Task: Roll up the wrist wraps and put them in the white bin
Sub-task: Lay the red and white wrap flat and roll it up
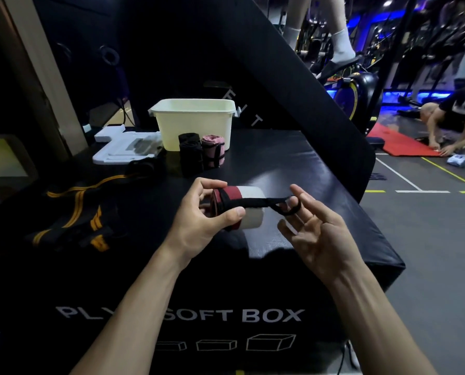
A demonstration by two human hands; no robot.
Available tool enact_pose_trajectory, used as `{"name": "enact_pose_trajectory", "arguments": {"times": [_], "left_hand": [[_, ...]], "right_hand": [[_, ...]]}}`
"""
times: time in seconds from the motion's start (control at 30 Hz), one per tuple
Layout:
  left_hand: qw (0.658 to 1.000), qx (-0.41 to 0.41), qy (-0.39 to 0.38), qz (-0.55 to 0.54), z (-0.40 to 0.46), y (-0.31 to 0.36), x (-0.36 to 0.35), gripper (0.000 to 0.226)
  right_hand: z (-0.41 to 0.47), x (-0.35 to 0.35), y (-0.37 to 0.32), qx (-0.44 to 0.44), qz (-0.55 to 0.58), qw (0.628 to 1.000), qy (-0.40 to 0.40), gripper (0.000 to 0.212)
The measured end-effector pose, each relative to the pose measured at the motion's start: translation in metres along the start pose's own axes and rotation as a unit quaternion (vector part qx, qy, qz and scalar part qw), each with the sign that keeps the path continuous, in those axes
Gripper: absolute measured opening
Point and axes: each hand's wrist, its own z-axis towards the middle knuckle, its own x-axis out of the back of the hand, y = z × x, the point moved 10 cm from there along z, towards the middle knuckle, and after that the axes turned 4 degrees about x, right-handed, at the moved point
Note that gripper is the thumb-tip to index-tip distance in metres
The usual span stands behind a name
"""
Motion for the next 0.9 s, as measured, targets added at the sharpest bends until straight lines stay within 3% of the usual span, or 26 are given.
{"name": "enact_pose_trajectory", "arguments": {"times": [0.2,0.37,0.73,0.8,0.9], "left_hand": [[1.0,-0.015,-0.004,0.005,-0.001,0.005,0.003,0.058],[1.0,-0.021,-0.014,0.005,-0.002,0.007,0.0,0.058],[0.994,0.073,0.005,-0.082,0.004,-0.025,0.009,0.059],[0.991,0.09,0.006,-0.101,0.003,-0.029,0.006,0.058],[0.981,0.121,0.027,-0.149,0.0,-0.033,0.001,0.056]], "right_hand": [[-0.001,0.008,-0.003,0.053,-0.102,0.993,0.035,0.032],[0.0,0.009,0.006,0.024,-0.107,0.993,0.043,0.02],[-0.005,-0.011,0.001,-0.018,0.119,0.992,-0.037,0.044],[-0.004,-0.013,0.001,-0.023,0.152,0.988,-0.031,0.038],[-0.006,-0.015,0.015,-0.054,0.095,0.994,-0.01,0.023]]}}
